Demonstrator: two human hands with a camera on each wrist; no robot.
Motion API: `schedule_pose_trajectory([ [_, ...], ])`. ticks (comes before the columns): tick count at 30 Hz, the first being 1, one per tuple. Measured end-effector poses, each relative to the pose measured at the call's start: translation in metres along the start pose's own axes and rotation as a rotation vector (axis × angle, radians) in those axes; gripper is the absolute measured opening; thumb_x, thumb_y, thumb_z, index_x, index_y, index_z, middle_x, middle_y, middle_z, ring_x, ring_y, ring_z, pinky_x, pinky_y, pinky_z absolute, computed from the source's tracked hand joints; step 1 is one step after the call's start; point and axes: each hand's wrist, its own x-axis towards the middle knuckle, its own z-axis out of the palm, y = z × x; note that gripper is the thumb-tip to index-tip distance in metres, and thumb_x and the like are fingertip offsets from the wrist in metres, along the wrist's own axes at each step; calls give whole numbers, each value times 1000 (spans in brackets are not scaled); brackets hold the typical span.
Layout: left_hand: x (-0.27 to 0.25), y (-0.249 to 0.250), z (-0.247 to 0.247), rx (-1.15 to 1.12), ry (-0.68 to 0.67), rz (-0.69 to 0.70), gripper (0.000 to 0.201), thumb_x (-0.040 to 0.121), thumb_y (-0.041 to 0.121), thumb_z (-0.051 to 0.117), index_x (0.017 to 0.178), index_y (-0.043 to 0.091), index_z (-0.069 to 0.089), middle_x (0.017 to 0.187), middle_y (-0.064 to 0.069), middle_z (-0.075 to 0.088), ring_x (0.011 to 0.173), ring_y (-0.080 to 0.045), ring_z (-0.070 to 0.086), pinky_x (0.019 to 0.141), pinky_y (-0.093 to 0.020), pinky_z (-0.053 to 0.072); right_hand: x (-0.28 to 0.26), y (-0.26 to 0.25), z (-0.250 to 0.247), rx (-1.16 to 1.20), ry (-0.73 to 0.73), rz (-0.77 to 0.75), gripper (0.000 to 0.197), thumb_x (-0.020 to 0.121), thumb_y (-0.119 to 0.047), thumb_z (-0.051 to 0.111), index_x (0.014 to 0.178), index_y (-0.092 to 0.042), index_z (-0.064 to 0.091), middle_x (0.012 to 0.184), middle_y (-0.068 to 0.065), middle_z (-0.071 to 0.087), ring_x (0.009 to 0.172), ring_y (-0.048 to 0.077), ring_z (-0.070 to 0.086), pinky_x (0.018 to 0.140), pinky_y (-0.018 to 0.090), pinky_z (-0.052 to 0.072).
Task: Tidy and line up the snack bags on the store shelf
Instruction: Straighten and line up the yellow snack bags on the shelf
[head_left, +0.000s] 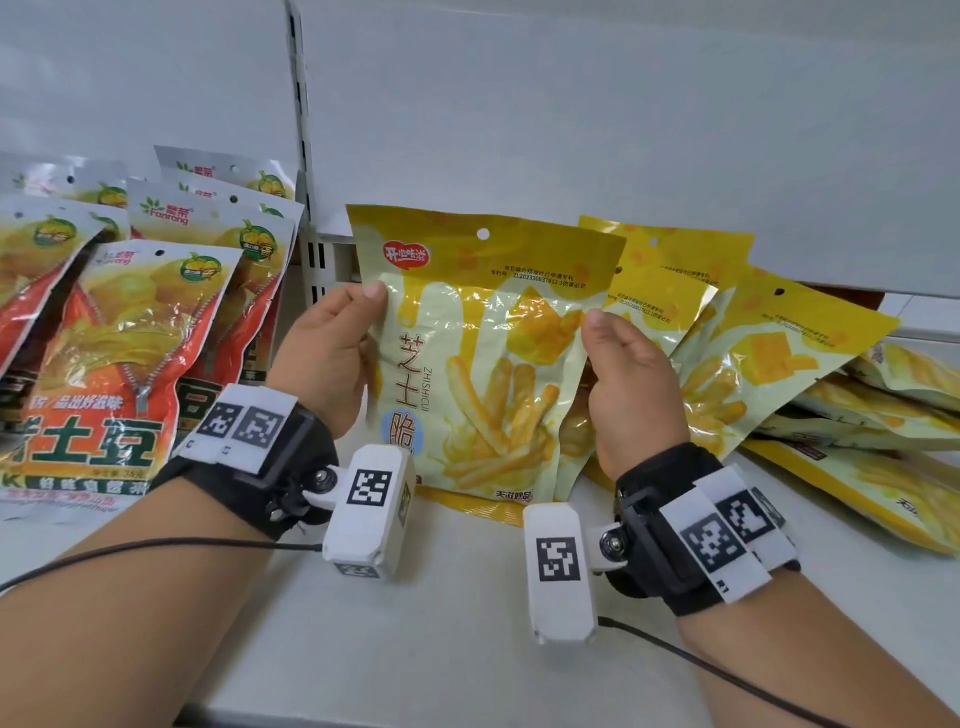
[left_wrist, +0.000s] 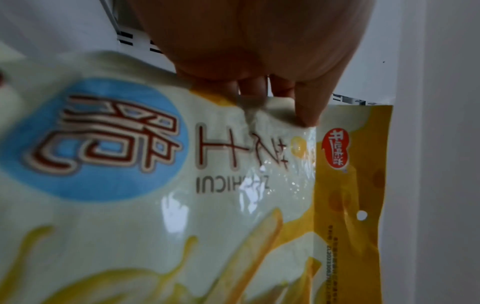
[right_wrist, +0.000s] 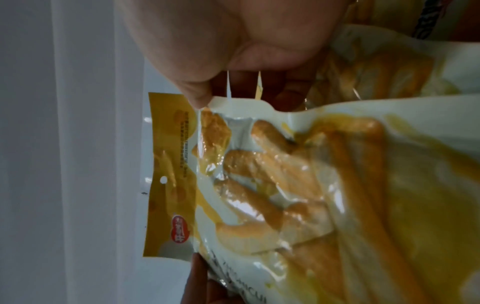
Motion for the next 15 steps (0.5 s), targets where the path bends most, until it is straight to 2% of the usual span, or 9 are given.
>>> schedule_pose_trajectory([
  [1, 1, 0, 0, -12, 12, 2, 15, 91, 26, 56, 81, 17, 60, 74, 3, 70, 73, -18, 58, 70, -30, 50, 0, 0, 0, 14, 3, 3, 29, 96, -31, 49, 76, -23, 67, 93, 17, 64, 80, 19, 62, 75, 18, 47],
  [2, 1, 0, 1, -24, 16, 0, 16, 92, 25, 55, 80, 17, 61, 76, 2, 70, 76, -18, 60, 74, -33, 51, 0, 2, 1, 34, 6, 20, 30, 96, -31, 50, 72, -24, 68, 93, 18, 66, 84, 20, 63, 83, 22, 50],
  [4, 1, 0, 2, -65, 28, -21, 19, 94, 23, 53, 79, 16, 61, 81, -3, 70, 79, -21, 64, 79, -38, 52, 2, 3, 3, 108, 7, 84, 26, 95, -29, 53, 73, -32, 68, 96, 7, 70, 102, 22, 63, 99, 39, 47],
  [6, 0, 2, 5, -113, 32, -53, 17, 95, 20, 49, 91, 7, 59, 98, -16, 68, 91, -29, 64, 89, -45, 51, 3, 5, 4, 173, 13, 150, 20, 93, -28, 55, 77, -33, 67, 106, 4, 69, 111, 25, 60, 102, 49, 43],
  [8, -1, 4, 6, -126, 36, -77, 19, 96, 19, 46, 107, 6, 54, 115, -26, 59, 104, -35, 58, 100, -52, 45, 4, 7, 4, 201, 29, 178, 20, 92, -28, 58, 76, -33, 68, 110, 3, 68, 112, 23, 60, 103, 49, 43],
  [10, -1, 4, 6, -144, 52, -86, 15, 97, 19, 45, 95, 7, 55, 107, -21, 62, 99, -33, 60, 98, -52, 45, 4, 10, 3, 219, -2, 180, 24, 90, -27, 59, 71, -33, 72, 106, 1, 70, 109, 22, 61, 101, 48, 44],
  [12, 0, 4, 5, -160, 58, -94, 16, 97, 19, 45, 89, 10, 55, 101, -15, 64, 95, -31, 61, 96, -51, 47, 1, 11, 5, 200, -110, 176, 24, 90, -25, 60, 72, -33, 73, 94, -3, 71, 97, 18, 63, 92, 43, 48],
  [14, 0, 4, 2, -156, 72, -98, 17, 97, 21, 45, 98, 7, 55, 108, -19, 63, 100, -33, 60, 98, -54, 46, -1, 13, 7, 125, -212, 177, 19, 88, -21, 61, 77, -29, 74, 86, -5, 72, 86, 17, 65, 78, 36, 49],
  [15, -1, 4, 1, -156, 77, -106, 22, 97, 22, 46, 105, 4, 55, 113, -22, 61, 103, -36, 59, 99, -57, 44, -2, 14, 8, 93, -236, 183, 18, 88, -17, 62, 79, -27, 74, 86, -3, 73, 84, 19, 66, 76, 35, 50],
])
